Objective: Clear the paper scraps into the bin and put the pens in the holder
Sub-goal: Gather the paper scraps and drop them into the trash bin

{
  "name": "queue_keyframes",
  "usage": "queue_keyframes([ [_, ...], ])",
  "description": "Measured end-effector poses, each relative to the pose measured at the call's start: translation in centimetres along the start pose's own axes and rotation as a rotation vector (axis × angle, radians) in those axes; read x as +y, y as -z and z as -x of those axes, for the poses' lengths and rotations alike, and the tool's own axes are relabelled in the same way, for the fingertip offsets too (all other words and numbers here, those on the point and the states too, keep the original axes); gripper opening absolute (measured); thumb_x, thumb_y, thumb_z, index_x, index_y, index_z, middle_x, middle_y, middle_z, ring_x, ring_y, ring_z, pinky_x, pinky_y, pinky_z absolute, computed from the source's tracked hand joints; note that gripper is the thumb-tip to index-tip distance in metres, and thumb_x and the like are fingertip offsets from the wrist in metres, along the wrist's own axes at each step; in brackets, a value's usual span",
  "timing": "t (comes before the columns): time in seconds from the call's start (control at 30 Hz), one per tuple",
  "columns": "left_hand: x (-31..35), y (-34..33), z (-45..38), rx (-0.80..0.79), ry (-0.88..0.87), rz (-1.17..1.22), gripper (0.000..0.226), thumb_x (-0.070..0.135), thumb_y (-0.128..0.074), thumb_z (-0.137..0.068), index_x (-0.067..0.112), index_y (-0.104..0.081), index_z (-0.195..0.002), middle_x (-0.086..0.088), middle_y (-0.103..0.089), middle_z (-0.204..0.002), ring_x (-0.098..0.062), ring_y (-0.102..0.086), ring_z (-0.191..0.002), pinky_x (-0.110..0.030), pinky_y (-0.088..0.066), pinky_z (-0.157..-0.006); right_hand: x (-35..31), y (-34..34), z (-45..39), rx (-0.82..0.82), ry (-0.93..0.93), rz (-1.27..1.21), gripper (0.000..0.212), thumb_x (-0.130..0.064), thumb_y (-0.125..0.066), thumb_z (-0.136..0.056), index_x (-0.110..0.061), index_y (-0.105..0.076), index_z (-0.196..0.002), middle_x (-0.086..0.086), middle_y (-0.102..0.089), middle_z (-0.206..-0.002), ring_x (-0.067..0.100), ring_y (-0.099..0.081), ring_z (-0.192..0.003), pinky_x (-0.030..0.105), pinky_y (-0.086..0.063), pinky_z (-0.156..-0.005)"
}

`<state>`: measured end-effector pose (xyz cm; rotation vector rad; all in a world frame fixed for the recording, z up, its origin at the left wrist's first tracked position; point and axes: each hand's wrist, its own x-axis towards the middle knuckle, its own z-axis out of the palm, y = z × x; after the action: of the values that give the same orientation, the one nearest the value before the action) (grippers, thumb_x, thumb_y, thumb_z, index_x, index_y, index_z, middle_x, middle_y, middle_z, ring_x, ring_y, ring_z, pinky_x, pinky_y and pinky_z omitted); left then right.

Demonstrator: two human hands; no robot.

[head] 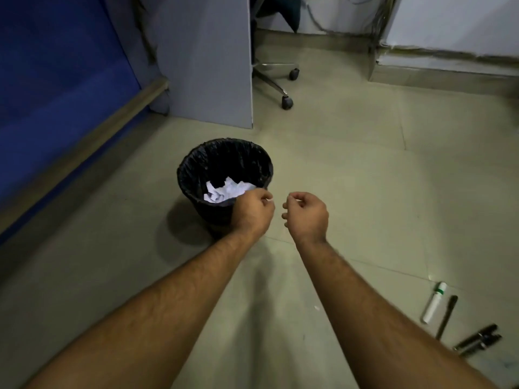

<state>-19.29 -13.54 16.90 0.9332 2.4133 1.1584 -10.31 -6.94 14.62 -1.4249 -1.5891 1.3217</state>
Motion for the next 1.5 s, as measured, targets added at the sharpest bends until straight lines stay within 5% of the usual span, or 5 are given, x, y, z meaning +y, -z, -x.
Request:
queue_keyframes([
  [0.2, -3.6, -10.0, 6.8, -0.464, 0.078, -0.372, 0.045, 0.026, -0.070, -0.082, 0.019, -0.061, -0.125, -0.005, -0.065, -0.124, -0.024, -0.061, -0.114, -0.032, -0.050, -0.098, 11.2, 7.6, 2.2, -0.043, -0.168, 0.270, 0.021, -0.027, -0.062, -0.083, -0.024, -0.072, -0.101, -0.002, -0.075, -0.090, 0.019, -0.069, -0.085, 0.025, -0.051, -0.081],
  [0.4, -10.2, -15.7, 13.9, -0.709, 0.084, -0.785, 0.103, 0.040, -0.078, -0.075, 0.014, -0.017, -0.153, -0.011, -0.012, -0.162, -0.029, -0.019, -0.148, -0.042, -0.033, -0.115, 20.5, 12.0, 3.9, -0.323, -0.235, 0.673, 0.046, -0.033, -0.068, -0.081, -0.020, -0.061, -0.125, 0.010, -0.064, -0.116, 0.030, -0.061, -0.112, 0.034, -0.051, -0.091],
  [0.67, -12.0, -16.5, 14.5, -0.705, 0.125, -0.845, 0.129, 0.049, -0.085, -0.066, 0.012, 0.000, -0.156, -0.009, 0.008, -0.164, -0.029, 0.001, -0.152, -0.044, -0.024, -0.120, 23.2, 10.4, 6.0, -0.456, 0.058, 0.851, 0.037, -0.035, -0.059, -0.092, -0.020, -0.061, -0.126, 0.010, -0.060, -0.117, 0.032, -0.058, -0.108, 0.036, -0.050, -0.085],
  [1.07, -12.0, -16.8, 14.4, -0.705, 0.145, -0.816, 0.130, 0.045, -0.087, -0.065, 0.011, 0.000, -0.156, -0.010, 0.009, -0.164, -0.030, 0.002, -0.152, -0.046, -0.023, -0.121, 24.7, 8.6, 4.6, -0.366, 0.128, 0.938, 0.025, -0.016, -0.046, -0.098, -0.011, -0.069, -0.107, 0.012, -0.063, -0.106, 0.032, -0.064, -0.093, 0.035, -0.051, -0.078],
  [1.5, -12.1, -17.0, 14.3, -0.705, 0.132, -0.821, 0.130, 0.044, -0.087, -0.065, 0.010, 0.000, -0.155, -0.011, 0.009, -0.164, -0.031, 0.002, -0.152, -0.046, -0.024, -0.120, 25.8, 9.7, 5.6, -0.251, 0.190, 0.826, 0.023, -0.029, -0.050, -0.098, -0.010, -0.064, -0.098, 0.012, -0.063, -0.098, 0.035, -0.062, -0.087, 0.038, -0.047, -0.069],
])
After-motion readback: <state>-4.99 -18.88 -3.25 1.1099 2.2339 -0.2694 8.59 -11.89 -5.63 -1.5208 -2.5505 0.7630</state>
